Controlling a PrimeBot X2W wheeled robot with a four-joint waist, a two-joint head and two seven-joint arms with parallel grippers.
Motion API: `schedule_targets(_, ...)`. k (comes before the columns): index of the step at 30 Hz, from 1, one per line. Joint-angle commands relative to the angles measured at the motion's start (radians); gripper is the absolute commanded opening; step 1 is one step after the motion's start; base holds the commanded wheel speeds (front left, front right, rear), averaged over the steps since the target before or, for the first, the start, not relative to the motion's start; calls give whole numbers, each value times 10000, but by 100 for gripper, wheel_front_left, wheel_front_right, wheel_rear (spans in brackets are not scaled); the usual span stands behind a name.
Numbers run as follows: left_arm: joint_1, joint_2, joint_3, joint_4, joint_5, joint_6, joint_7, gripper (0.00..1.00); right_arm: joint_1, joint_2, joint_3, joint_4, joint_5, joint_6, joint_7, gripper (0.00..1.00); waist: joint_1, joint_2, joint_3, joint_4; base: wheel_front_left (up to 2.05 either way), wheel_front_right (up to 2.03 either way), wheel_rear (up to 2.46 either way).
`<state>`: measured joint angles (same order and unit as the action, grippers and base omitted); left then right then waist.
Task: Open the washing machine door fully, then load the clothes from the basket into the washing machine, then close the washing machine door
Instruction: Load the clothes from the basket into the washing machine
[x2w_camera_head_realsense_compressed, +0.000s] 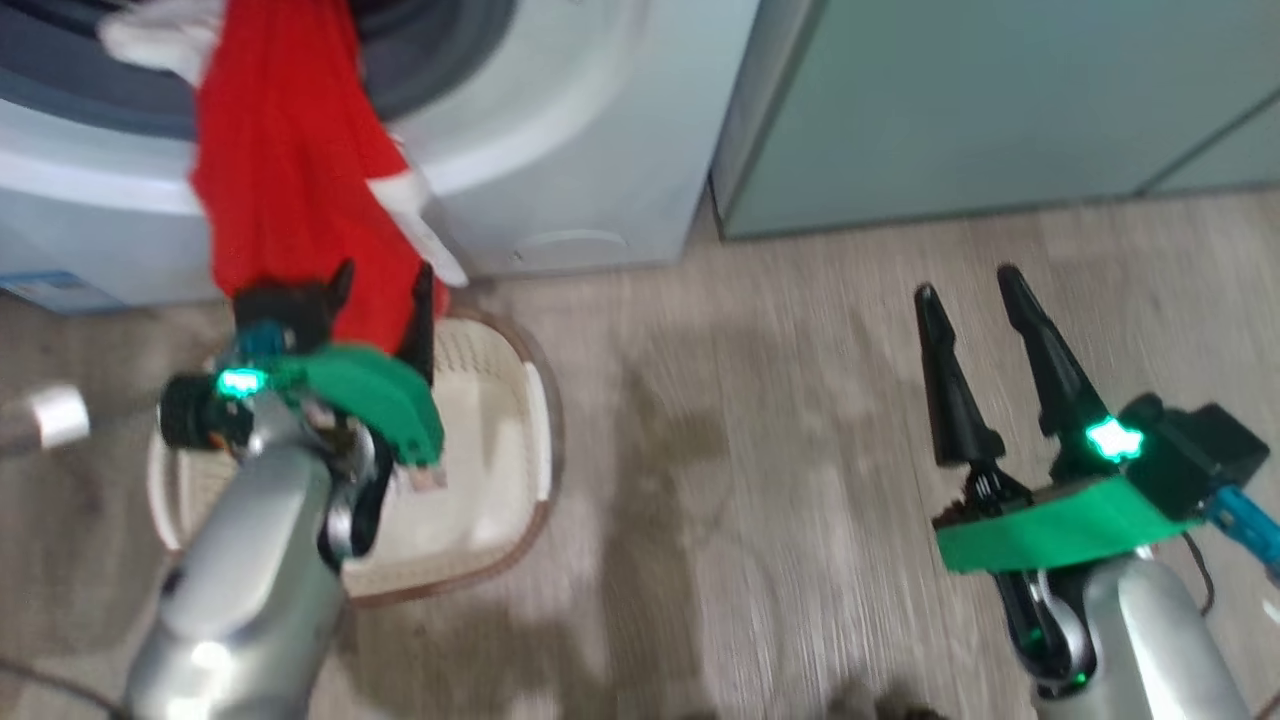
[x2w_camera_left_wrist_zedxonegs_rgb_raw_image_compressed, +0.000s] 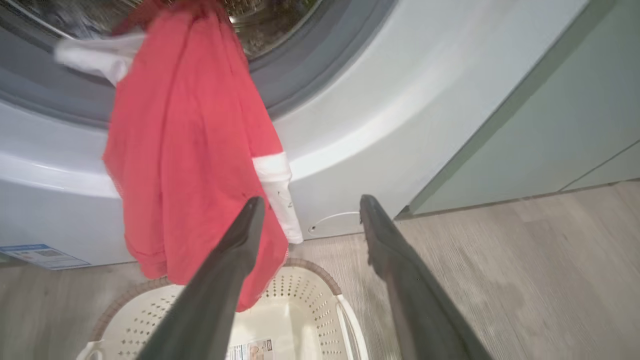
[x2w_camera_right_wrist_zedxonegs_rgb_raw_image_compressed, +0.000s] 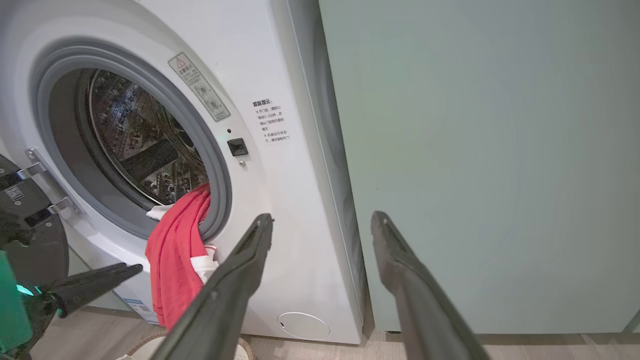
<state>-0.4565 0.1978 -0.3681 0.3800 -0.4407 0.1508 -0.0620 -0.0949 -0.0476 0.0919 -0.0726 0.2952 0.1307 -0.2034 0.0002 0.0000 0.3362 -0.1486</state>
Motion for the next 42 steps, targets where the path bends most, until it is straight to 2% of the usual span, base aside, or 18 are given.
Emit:
schedule_targets(1, -813, 115, 390, 399, -155, -148, 176, 100, -415, -26, 357, -210, 136, 0, -195, 100, -2, 0, 949, -579, 0, 0, 0)
schedule_targets(8, -2677, 124, 698, 3055, -626, -518, 802, 100, -1094, -26, 869, 177, 515, 0, -512, 100, -2, 0, 1925, -1199, 0, 0, 0)
schedule_targets(12, -3299, 117, 890, 3856, -814, -564, 814, 100, -1307, -26, 1039, 327, 669, 0, -561, 100, -2, 0, 2171, -1374, 0, 0, 0)
schedule_targets(16, -4011, 45, 1169, 4699, -1030, -387, 717, 100, -1509, -26, 1066, 332, 878, 0, -578, 100, -2, 0, 2400, -1446, 0, 0, 0)
schedule_targets(23, -4749, 76, 1702, 5909, -1324, 301, 306, 100, -1670, -26, 1240, 211, 1108, 0, -582, 100, -2, 0, 2604, -1566, 0, 0, 0)
schedule_targets(28, -5024, 305, 1759, 6467, -1306, 384, -21, 100, -1702, -26, 1273, 180, 1244, 0, -583, 100, -2, 0, 2692, -1663, 0, 0, 0)
schedule_targets(29, -5083, 354, 1731, 6537, -1272, 348, -114, 89, -1699, -26, 1269, 179, 1269, 0, -583, 100, -2, 0, 2712, -1674, 0, 0, 0)
schedule_targets(30, -5138, 402, 1745, 6608, -1264, 364, -228, 23, -1696, -26, 1268, 178, 1287, 0, -583, 100, -2, 0, 2726, -1681, 0, 0, 0)
schedule_targets(31, -5188, 463, 1724, 6687, -1220, 396, -327, 0, -1693, -26, 1270, 177, 1303, 0, -583, 100, -2, 0, 2738, -1687, 0, 0, 0)
schedule_targets(36, -5241, 633, 1438, 7033, -969, 265, -555, 0, -1656, -26, 1205, 200, 1359, 0, -583, 100, -2, 0, 2703, -1591, 0, 0, 0)
schedule_targets(42, -4909, 605, 1137, 6929, -862, -181, -764, 0, -1592, -26, 1084, 252, 1321, 0, -583, 100, -2, 0, 2490, -1165, 0, 0, 0)
